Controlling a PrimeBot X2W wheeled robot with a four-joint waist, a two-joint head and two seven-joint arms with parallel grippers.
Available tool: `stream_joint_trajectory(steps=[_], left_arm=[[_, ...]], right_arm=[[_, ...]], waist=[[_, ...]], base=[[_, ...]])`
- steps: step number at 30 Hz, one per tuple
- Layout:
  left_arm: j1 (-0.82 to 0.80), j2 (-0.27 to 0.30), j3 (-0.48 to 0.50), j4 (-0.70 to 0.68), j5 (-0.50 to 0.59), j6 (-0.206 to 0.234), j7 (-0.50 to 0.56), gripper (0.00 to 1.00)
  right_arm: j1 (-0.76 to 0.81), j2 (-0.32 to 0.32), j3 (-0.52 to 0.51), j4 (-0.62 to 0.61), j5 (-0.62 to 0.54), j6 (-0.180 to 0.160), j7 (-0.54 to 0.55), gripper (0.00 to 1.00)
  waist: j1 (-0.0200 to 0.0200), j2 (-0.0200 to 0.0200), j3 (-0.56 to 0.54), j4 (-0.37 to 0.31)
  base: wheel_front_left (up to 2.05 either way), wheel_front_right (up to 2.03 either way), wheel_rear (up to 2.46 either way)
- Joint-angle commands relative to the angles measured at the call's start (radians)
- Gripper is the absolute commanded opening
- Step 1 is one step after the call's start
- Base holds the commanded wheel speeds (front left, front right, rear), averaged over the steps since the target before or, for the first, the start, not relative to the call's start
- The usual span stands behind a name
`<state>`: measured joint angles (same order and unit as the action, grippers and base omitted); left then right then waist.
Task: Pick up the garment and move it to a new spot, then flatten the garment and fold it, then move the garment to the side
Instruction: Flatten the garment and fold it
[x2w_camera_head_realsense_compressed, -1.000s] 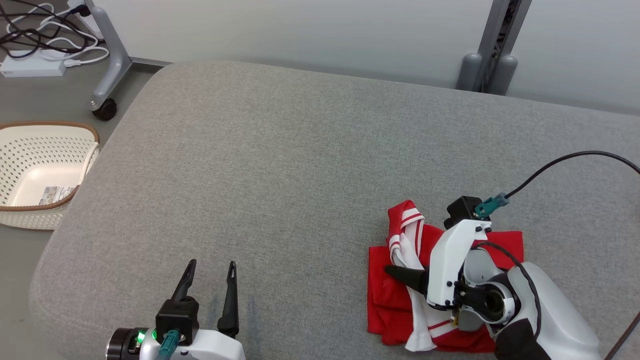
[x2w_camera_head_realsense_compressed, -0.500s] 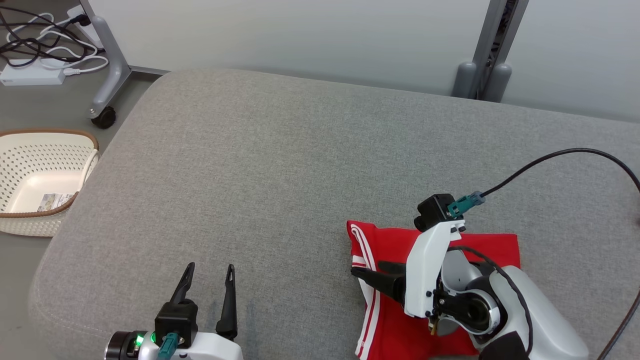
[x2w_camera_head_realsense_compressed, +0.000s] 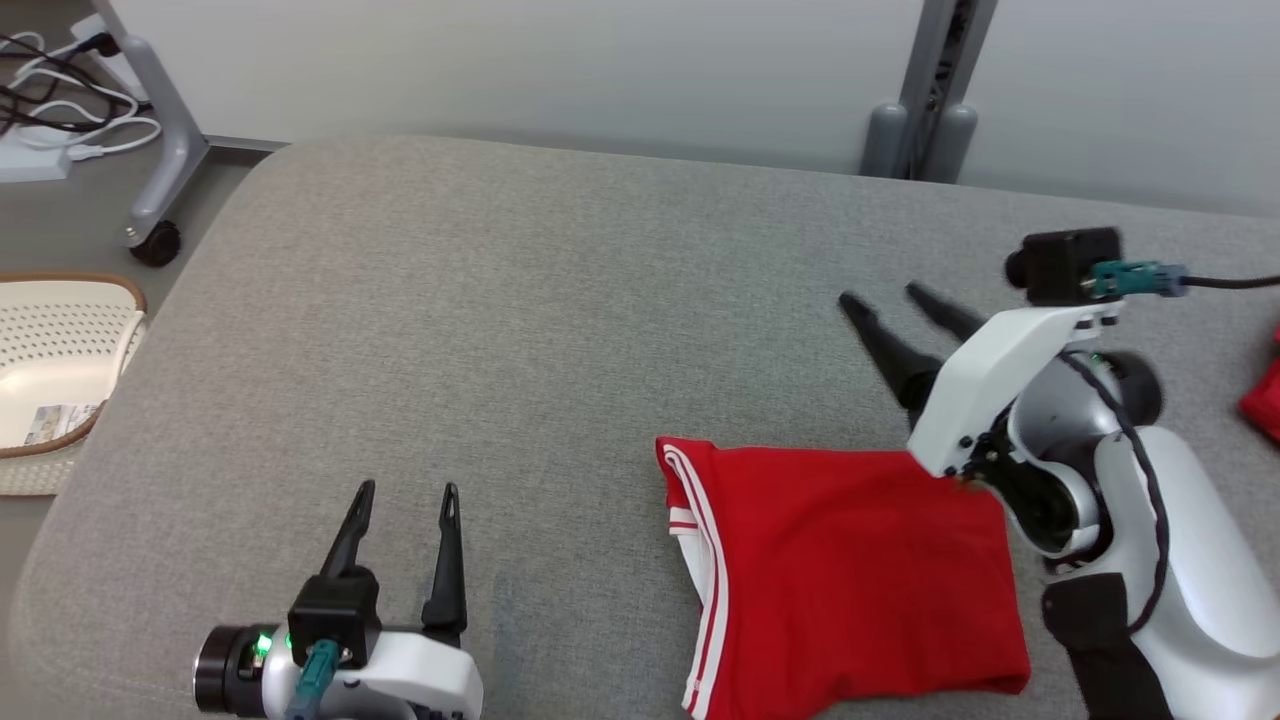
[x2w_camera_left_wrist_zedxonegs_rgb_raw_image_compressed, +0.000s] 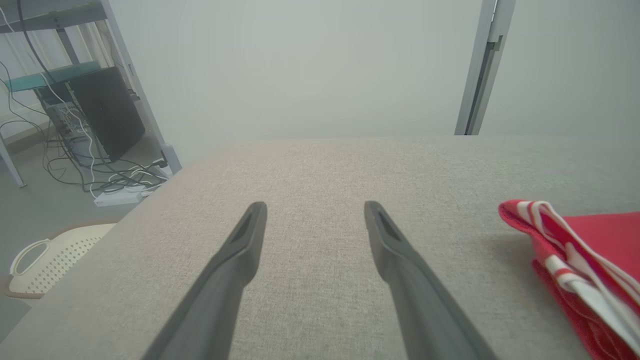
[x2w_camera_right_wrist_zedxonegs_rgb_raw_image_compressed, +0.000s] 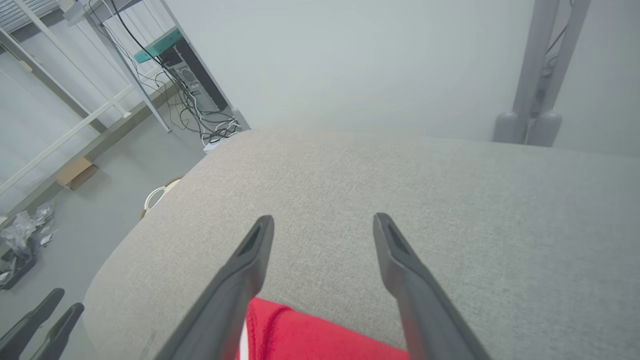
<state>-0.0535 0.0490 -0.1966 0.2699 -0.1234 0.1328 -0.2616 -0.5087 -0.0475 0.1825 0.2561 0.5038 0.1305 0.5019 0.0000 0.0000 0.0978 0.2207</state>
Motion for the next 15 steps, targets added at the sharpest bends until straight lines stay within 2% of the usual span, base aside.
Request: stream_joint_trajectory(steps=[1,4,9,15], left_arm=[[-0.023,0.004,0.006,-0.010,0.007,-0.002,-0.004,1.00],[-0.037,0.004,0.012,-0.043,0.010,-0.005,-0.004,1.00],[-0.067,0.004,0.037,-0.105,0.016,-0.015,-0.004,1.00],[-0.079,0.004,0.069,-0.165,0.018,-0.029,-0.004,1.00]], right_arm=[[0.000,-0.007,-0.011,-0.020,-0.036,0.001,-0.021,1.00],[0.032,-0.078,-0.014,-0.107,-0.153,0.000,-0.119,1.00],[0.107,-0.153,-0.087,-0.191,-0.202,0.001,-0.306,1.00],[0.228,-0.181,-0.174,-0.214,-0.291,0.001,-0.557,1.00]], waist=[[0.0000,0.0000,0.006,-0.010],[0.0000,0.0000,0.016,-0.026],[0.0000,0.0000,0.027,-0.062],[0.0000,0.0000,0.043,-0.108]], base=[[0.00,0.00,0.00],[0.00,0.00,0.00],[0.00,0.00,0.00],[0.00,0.00,0.00]])
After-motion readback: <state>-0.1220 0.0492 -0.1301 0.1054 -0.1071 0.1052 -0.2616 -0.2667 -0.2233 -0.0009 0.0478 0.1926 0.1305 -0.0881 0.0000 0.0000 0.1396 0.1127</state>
